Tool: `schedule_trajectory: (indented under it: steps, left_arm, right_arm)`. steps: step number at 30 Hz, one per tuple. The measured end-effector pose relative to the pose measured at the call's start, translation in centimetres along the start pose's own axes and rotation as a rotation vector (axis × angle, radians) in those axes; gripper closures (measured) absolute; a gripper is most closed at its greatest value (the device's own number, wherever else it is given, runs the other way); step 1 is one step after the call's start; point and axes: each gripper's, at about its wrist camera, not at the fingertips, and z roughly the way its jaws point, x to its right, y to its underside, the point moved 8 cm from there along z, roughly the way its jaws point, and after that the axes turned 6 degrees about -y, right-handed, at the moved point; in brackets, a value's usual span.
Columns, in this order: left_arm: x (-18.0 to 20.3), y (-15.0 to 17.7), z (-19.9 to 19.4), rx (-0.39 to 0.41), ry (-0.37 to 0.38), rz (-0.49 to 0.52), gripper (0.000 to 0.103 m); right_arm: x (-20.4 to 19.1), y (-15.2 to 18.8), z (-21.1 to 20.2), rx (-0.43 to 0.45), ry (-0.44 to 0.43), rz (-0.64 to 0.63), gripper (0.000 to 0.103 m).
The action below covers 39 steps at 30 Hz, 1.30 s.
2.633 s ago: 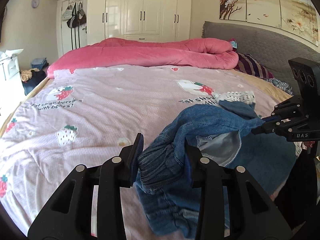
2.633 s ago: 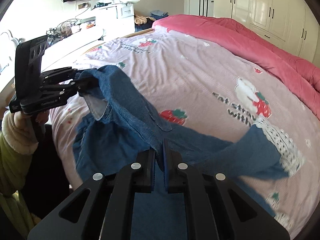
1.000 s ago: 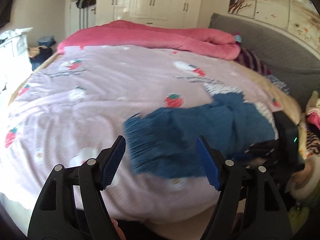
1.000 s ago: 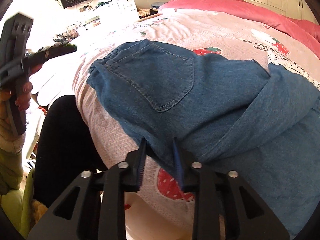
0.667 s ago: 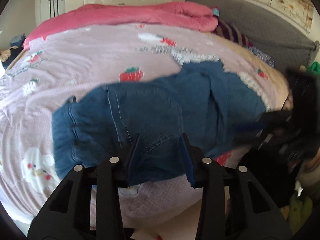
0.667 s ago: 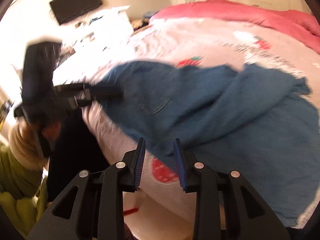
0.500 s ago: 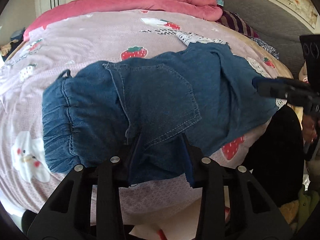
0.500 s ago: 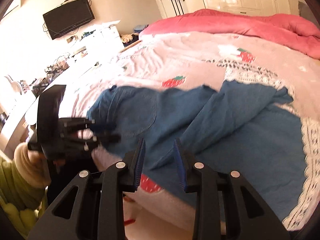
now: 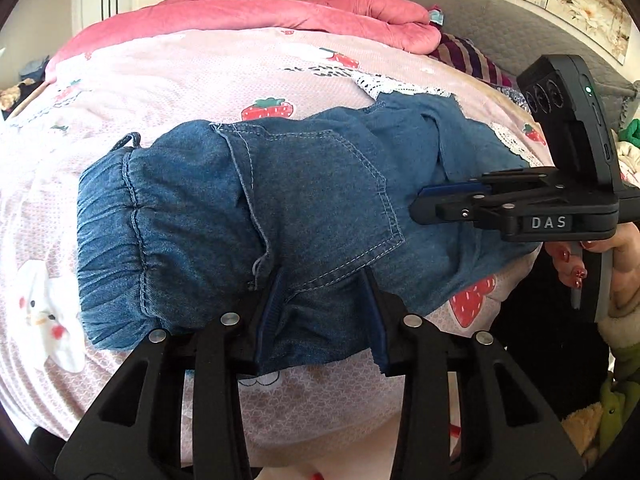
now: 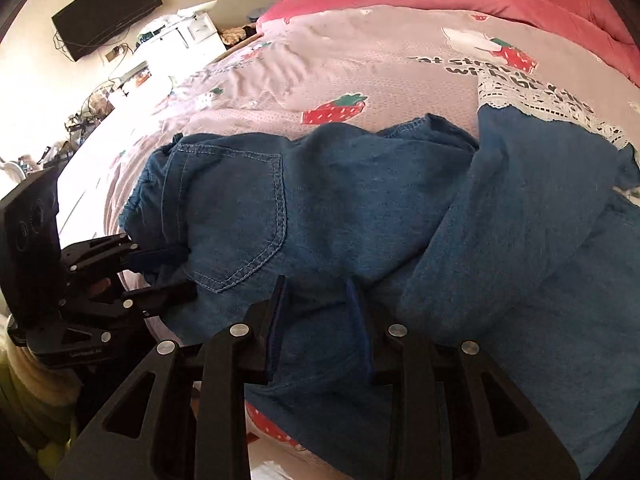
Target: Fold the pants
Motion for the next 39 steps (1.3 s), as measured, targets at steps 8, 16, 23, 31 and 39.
schedule_trajectory:
  steps: [8, 16, 23, 31, 39]
  left_arm:
    - [1.4, -2.8, -4.4, 0.131, 0.083, -0.026, 0.053]
    - [7.3, -6.6, -3.8, 0.125, 0.155, 0.057, 0.038]
    - [12.1, -7.1, 2.3, -0.079, 0.312, 0.013, 0.042]
    - [11.9, -7.4, 6.0, -0.149, 0.376, -0.105, 0.084]
    - [11.3, -7.1, 6.1, -0.113, 0.424, -0.107, 0.099]
  right_arm:
    - [0.2, -1.7, -8.5, 0.203, -0.043, 0.057, 0.054]
    - [4.5, -3.1, -13.8, 0.296, 0.143, 0.079, 0.034]
    - [7.0, -4.1, -14.7, 0.278, 0.23, 0.06, 0.024]
    - [7.6, -7.9, -10.8, 0.181, 0.258, -0.015, 0.024]
    - [10.0, -13.3, -3.2, 0.029, 0.363, -0.106, 0.024]
